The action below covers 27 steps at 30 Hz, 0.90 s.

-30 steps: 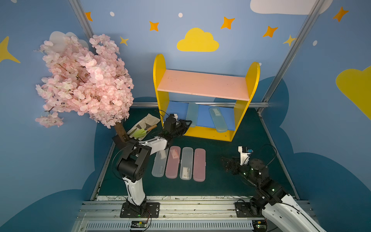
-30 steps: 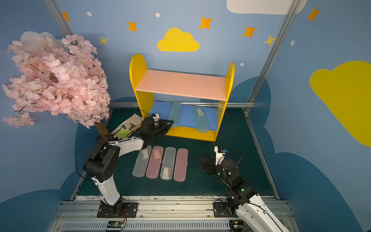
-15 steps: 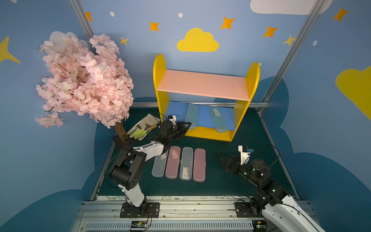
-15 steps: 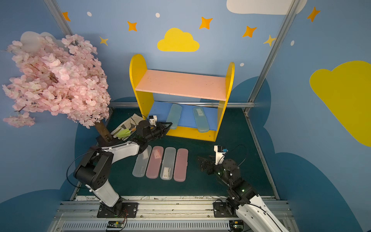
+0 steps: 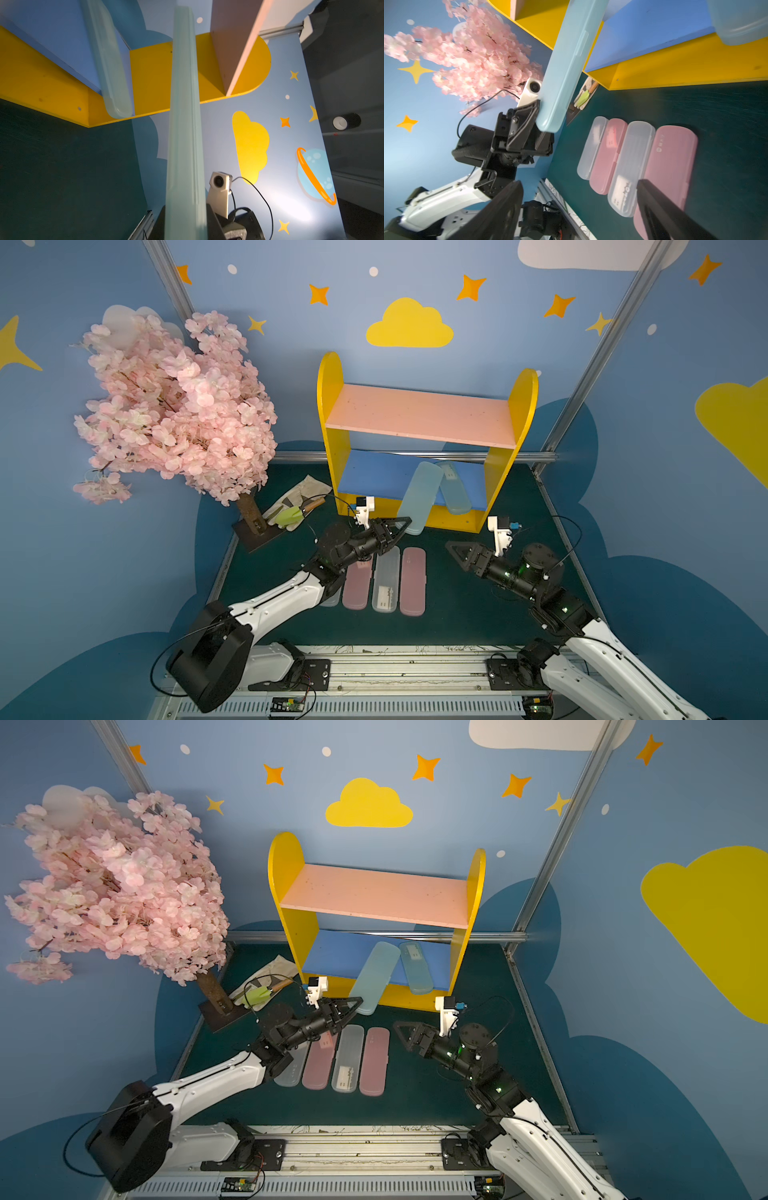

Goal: Remove the pencil cases from the shelf
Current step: Pick up the pencil case from the shelf, then place the pencil case at the center of the board.

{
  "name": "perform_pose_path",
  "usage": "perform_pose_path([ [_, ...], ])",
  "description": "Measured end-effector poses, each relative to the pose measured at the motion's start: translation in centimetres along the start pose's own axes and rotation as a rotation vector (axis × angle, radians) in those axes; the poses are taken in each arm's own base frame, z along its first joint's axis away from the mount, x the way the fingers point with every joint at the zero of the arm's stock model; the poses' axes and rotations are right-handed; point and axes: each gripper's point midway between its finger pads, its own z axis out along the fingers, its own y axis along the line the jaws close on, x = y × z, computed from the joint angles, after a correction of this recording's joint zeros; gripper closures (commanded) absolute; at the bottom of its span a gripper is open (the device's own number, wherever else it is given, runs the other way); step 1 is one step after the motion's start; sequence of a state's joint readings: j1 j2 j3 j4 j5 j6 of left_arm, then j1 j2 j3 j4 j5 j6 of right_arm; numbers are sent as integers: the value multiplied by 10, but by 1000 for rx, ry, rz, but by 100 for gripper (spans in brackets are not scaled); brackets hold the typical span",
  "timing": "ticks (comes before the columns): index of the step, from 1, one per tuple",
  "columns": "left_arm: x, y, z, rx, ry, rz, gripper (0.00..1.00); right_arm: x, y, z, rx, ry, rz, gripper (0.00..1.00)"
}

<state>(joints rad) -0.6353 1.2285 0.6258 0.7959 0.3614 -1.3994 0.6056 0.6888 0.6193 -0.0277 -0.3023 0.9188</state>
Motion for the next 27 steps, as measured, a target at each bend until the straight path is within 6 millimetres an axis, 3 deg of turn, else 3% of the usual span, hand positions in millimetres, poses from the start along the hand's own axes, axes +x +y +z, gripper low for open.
perform_pose_path([
  [4,22,-30,-16,63,18,36,97,-6,12,8,-47,5,83,20],
  [7,31,-39,-26,81,17,53,97,-10,16,13,-57,11,127,26],
  [17,41,-38,-34,58,11,71,97,-26,63,13,-192,-2,116,29],
  [27,46,-39,-33,60,23,72,97,-26,61,34,-180,15,123,35],
])
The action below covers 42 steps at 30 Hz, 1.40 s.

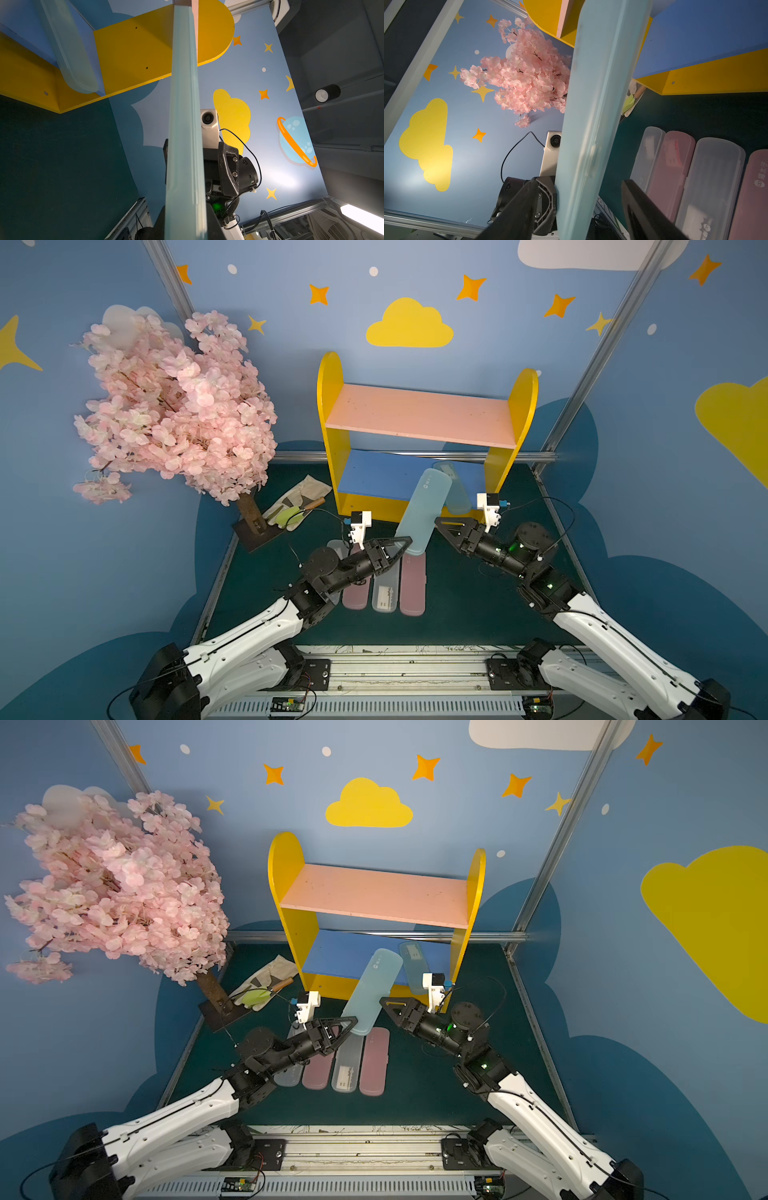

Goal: Remove the pencil cases from the shelf
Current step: Place the pencil case at the center of the board.

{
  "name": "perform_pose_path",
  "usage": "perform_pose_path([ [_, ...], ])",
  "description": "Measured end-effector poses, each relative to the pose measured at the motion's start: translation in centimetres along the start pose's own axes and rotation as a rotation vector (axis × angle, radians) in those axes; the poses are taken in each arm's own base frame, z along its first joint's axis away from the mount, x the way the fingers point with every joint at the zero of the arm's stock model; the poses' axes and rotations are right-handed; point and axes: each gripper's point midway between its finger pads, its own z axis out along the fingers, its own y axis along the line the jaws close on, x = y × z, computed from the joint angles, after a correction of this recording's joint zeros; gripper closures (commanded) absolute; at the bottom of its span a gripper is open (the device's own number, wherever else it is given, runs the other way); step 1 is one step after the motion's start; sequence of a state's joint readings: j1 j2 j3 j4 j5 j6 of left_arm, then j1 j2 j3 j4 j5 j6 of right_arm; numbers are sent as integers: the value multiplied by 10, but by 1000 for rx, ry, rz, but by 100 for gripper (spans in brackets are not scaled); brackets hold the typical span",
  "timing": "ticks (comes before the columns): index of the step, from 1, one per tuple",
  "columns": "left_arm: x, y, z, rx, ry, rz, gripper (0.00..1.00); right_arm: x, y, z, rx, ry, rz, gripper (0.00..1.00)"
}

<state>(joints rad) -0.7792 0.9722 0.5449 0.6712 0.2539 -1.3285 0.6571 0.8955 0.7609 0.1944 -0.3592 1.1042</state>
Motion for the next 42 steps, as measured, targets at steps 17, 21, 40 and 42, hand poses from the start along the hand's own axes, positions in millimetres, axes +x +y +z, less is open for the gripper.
perform_pose_path([
  [17,1,-5,0,15,-2,6,74,-9,9,25,-63,-11,62,88],
  [21,2,-1,0,-2,2,10,20,-8,6,23,-61,-14,47,90],
  [40,-26,42,-63,-423,-182,222,0,52,-133,-48,348,83,-88,90],
  [42,-26,48,-65,-445,-179,236,0,62,-156,-58,400,110,-73,90],
])
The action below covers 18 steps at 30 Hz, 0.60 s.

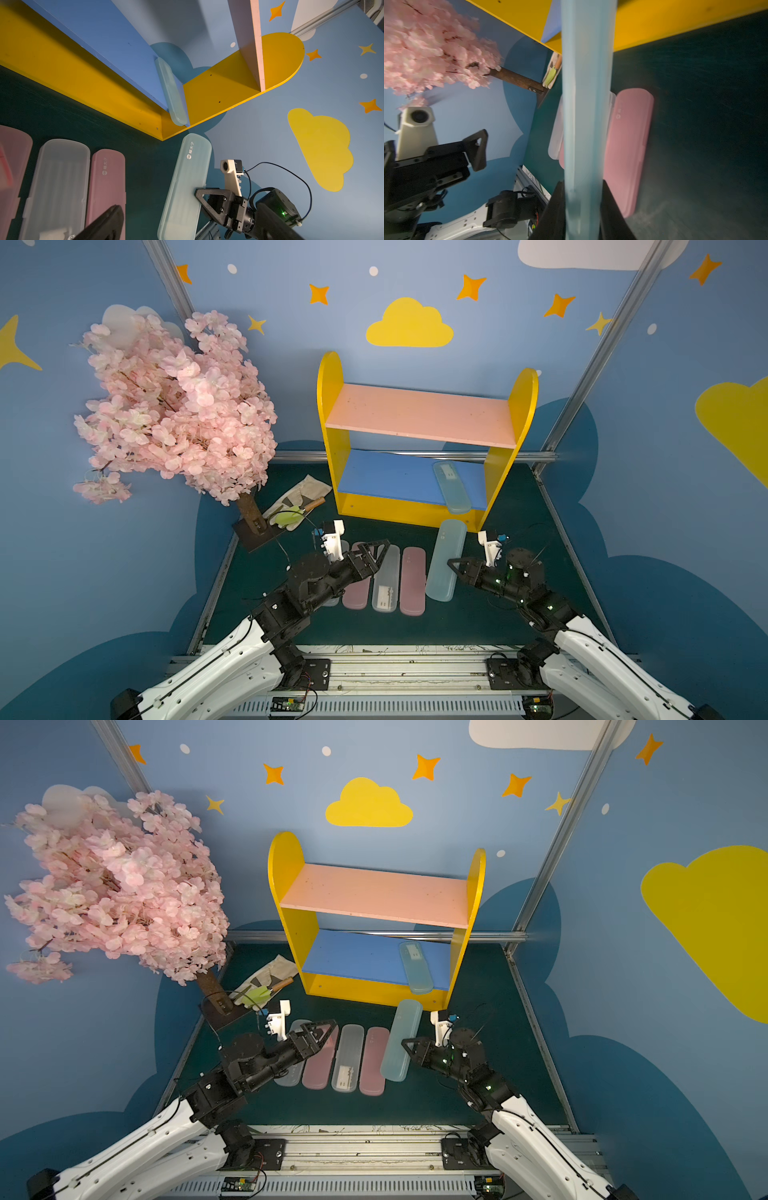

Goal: Remove the pencil cases from the shelf
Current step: Place the pencil case at the center of the board.

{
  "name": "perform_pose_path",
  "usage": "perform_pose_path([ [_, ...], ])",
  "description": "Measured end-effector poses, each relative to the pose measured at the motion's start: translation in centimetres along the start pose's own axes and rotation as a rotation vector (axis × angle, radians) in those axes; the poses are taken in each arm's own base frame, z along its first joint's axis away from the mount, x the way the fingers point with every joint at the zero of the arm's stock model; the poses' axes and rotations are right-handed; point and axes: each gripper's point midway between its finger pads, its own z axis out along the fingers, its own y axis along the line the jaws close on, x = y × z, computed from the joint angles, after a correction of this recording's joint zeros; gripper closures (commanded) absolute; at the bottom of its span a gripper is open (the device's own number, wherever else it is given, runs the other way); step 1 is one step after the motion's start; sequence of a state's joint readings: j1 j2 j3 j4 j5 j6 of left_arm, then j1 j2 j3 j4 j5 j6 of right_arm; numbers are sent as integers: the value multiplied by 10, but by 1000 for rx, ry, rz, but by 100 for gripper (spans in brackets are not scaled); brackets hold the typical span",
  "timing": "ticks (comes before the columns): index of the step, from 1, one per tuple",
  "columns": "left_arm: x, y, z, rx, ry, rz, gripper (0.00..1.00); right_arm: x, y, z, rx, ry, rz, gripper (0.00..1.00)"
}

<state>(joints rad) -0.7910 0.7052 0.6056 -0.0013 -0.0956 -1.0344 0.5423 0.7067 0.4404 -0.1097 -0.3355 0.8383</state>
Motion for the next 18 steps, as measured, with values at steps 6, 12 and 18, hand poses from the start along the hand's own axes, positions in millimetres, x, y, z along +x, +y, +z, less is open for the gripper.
perform_pose_path([
  [6,10,19,6,-47,21,19,0,28,-48,7,76,98,68,90],
  [12,15,28,9,-73,33,19,0,37,-64,14,89,174,133,90],
  [18,16,30,10,-76,34,18,0,43,-77,24,86,245,195,90],
])
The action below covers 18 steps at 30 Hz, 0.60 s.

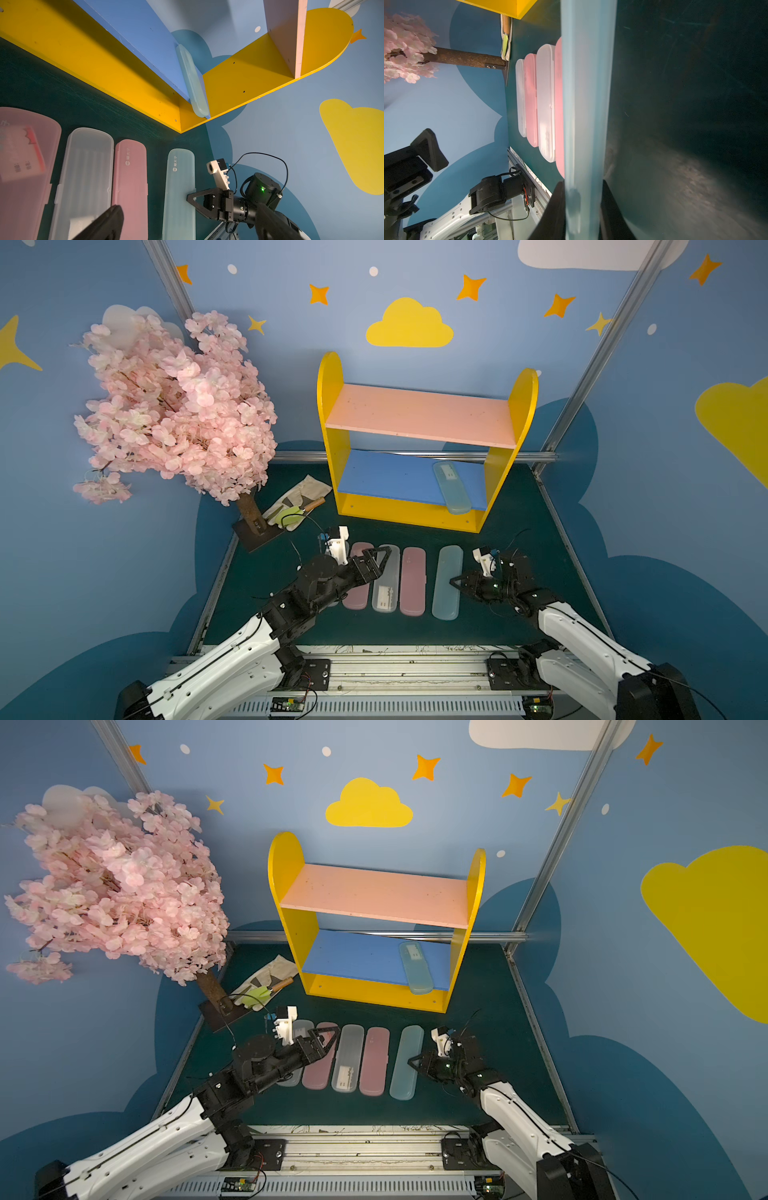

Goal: Remove the pencil cases from the shelf
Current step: Place the pencil case at the center of the board.

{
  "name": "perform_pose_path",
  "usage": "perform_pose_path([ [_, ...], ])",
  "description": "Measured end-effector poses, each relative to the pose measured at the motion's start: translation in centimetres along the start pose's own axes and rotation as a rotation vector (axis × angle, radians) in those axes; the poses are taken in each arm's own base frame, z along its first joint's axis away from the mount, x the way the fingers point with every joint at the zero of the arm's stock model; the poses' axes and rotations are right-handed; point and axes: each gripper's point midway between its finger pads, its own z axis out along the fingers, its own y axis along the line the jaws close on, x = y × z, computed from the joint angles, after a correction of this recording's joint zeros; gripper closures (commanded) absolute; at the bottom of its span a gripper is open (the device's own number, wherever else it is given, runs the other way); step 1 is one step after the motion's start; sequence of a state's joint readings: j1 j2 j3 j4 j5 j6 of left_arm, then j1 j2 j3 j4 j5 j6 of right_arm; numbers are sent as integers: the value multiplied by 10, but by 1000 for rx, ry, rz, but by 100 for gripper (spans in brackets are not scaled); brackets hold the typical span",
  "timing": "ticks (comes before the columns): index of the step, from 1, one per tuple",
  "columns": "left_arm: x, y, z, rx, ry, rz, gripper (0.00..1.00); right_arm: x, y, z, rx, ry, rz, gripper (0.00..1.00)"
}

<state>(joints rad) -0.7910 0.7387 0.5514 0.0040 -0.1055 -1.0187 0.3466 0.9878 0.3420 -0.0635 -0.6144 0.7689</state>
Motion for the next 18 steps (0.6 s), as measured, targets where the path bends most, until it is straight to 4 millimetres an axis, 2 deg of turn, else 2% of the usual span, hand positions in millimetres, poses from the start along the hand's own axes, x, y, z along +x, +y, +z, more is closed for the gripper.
perform_pose_path([
  [3,0,-1,0,2,-2,0,0,1,-1,5,-2,40,8,90],
  [10,1,4,-1,-1,-4,-3,0,-12,12,17,-39,102,-63,91],
  [18,2,6,-1,-7,-5,-7,0,-11,2,26,-23,134,-69,91],
])
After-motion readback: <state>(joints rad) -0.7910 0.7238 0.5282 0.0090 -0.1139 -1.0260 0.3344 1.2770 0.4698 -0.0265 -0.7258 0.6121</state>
